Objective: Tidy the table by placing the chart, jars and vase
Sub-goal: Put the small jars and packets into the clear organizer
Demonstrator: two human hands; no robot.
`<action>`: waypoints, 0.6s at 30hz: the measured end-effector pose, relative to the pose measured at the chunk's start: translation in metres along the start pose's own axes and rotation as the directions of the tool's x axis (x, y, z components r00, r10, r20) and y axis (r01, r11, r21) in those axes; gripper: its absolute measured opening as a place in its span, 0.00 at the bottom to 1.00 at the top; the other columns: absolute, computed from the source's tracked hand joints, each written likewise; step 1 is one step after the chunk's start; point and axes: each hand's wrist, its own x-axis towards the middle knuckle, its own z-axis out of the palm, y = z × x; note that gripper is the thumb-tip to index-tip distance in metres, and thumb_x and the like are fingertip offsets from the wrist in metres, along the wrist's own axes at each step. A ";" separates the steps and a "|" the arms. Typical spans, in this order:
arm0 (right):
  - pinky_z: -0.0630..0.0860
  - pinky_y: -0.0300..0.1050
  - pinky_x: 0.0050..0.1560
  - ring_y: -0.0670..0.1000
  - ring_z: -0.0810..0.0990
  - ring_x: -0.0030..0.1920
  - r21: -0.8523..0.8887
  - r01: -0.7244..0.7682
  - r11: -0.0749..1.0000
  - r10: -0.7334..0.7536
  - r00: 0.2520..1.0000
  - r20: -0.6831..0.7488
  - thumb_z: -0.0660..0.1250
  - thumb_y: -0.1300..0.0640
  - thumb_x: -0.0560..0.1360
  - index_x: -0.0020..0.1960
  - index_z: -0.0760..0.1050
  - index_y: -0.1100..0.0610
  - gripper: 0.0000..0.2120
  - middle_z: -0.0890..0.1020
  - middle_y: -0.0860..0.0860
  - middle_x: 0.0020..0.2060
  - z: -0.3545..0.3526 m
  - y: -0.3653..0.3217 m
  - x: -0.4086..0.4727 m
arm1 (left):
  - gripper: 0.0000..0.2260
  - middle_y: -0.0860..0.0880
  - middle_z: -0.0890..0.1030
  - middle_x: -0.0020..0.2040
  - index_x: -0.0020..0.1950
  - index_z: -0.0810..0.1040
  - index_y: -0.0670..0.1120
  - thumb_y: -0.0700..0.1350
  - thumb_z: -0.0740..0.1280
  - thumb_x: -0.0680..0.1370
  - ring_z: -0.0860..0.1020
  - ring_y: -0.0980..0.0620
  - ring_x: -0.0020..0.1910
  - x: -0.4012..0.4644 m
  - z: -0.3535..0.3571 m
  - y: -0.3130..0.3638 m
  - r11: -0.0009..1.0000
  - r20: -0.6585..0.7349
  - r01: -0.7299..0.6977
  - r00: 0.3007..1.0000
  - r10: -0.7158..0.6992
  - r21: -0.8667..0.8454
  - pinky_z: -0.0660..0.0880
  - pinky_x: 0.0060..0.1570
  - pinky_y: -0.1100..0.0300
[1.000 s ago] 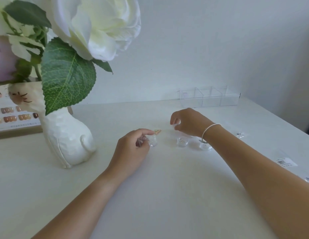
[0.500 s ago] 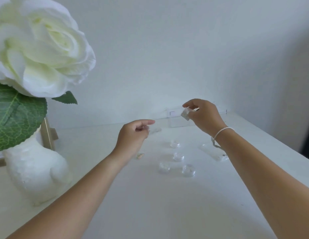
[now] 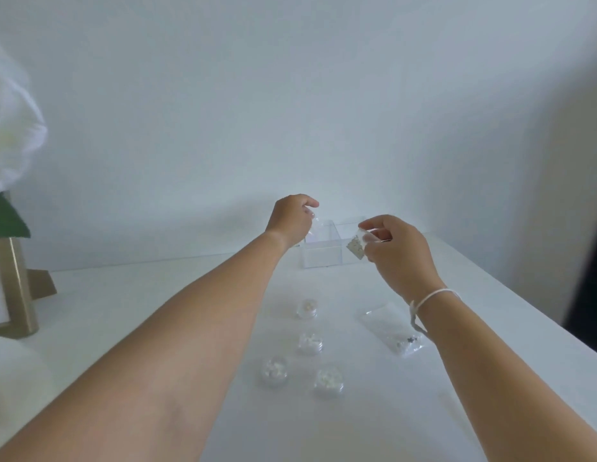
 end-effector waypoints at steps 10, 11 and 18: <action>0.66 0.24 0.22 0.48 0.74 0.32 0.025 -0.007 1.000 0.008 1.000 -0.030 0.59 0.63 0.75 0.45 0.76 0.52 0.09 0.77 0.47 0.36 0.001 0.007 0.004 | 0.21 0.44 0.76 0.63 0.65 0.72 0.48 0.34 0.53 0.75 0.73 0.45 0.60 0.016 0.022 -0.010 0.975 0.149 0.061 0.984 -0.095 0.214 0.70 0.61 0.53; 0.67 0.25 0.23 0.48 0.74 0.32 0.018 -0.006 1.000 0.007 0.999 -0.035 0.59 0.63 0.75 0.45 0.76 0.52 0.09 0.77 0.48 0.36 0.001 0.008 0.004 | 0.23 0.44 0.75 0.65 0.67 0.70 0.49 0.34 0.53 0.75 0.71 0.45 0.63 0.016 0.024 -0.010 0.960 0.150 0.039 0.985 -0.083 0.276 0.67 0.64 0.52; 0.74 0.39 0.37 0.51 0.76 0.35 -0.001 0.000 1.000 0.000 0.999 -0.045 0.60 0.64 0.74 0.44 0.76 0.51 0.10 0.77 0.47 0.36 -0.001 0.008 0.004 | 0.24 0.44 0.68 0.69 0.69 0.67 0.49 0.34 0.55 0.75 0.67 0.43 0.66 -0.020 -0.008 -0.034 0.966 -0.115 -0.042 0.991 0.073 0.255 0.65 0.65 0.51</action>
